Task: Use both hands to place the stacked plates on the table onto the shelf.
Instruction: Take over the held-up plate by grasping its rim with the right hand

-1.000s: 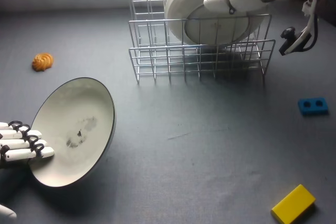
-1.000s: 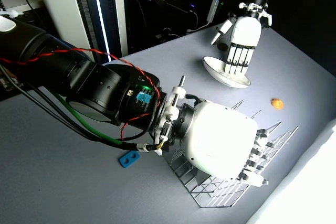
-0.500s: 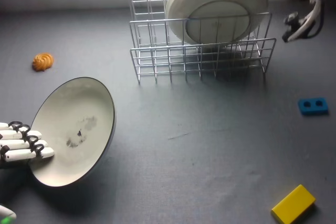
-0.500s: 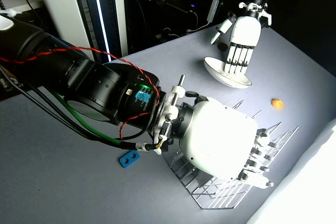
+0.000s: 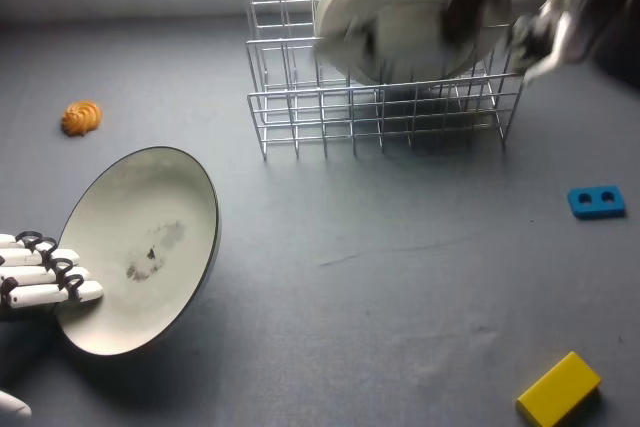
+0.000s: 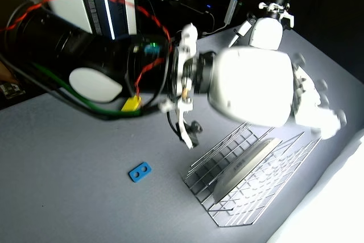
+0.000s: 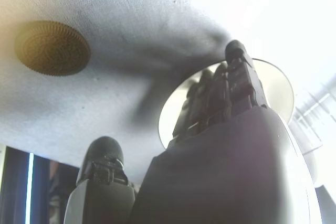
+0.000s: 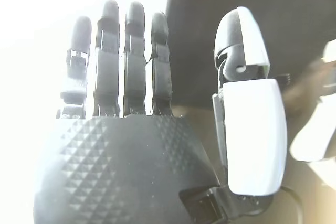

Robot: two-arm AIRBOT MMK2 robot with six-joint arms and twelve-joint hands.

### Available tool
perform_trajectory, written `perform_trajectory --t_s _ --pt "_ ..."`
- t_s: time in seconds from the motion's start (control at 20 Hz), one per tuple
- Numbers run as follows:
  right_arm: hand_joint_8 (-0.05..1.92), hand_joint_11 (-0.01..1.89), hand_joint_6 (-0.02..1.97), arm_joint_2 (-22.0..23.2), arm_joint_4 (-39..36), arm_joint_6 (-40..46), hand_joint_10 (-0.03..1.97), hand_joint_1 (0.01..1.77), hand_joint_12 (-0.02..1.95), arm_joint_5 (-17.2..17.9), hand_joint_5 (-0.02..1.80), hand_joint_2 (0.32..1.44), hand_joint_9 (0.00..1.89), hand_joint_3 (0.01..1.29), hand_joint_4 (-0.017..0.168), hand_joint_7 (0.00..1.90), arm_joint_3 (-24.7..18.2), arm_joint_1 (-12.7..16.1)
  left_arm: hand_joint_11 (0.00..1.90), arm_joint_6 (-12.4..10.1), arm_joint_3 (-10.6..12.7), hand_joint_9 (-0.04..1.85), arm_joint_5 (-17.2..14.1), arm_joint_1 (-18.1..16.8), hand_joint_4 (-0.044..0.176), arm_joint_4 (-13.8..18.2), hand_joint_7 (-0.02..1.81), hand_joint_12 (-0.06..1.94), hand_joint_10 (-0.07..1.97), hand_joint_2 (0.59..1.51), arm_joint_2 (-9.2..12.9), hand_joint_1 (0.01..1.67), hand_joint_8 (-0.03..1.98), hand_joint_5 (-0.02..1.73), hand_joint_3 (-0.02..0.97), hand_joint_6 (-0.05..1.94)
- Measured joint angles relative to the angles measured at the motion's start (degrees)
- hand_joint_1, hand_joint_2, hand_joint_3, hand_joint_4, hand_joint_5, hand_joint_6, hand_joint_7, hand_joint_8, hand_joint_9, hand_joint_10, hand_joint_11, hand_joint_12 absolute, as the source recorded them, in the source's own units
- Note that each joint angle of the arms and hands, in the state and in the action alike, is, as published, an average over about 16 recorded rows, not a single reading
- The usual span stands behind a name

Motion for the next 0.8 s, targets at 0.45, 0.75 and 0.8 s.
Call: perform_trajectory --t_s 0.45,0.75,0.8 --pt "0.01 0.01 0.04 -5.3 -5.7 -19.3 0.0 1.0 0.39 -1.6 0.18 1.0 0.16 0.01 0.005 0.18 -5.7 -6.1 0.05 0.0 0.0 -0.02 0.0 0.0 -0.012 -0.1 0.0 0.07 -0.04 1.199 0.0 0.02 -0.01 0.0 0.004 -0.03" --pt "0.01 0.01 0.04 -12.8 -3.3 -26.0 0.0 1.13 0.12 -5.4 0.04 0.98 0.02 0.01 0.004 0.02 -1.8 -8.1 0.05 0.0 0.0 -0.02 0.0 0.1 -0.012 -0.1 0.0 0.07 -0.04 1.199 0.0 0.02 -0.01 0.0 0.004 -0.03" --pt "0.01 0.01 0.04 -14.1 -2.8 -26.6 0.0 1.14 0.12 -6.1 0.04 0.98 0.02 0.01 0.004 0.02 -0.8 -8.1 0.05 0.0 0.1 -0.02 0.0 0.1 -0.012 -0.1 0.0 0.07 -0.04 1.199 0.0 0.02 -0.01 0.0 0.004 -0.03"
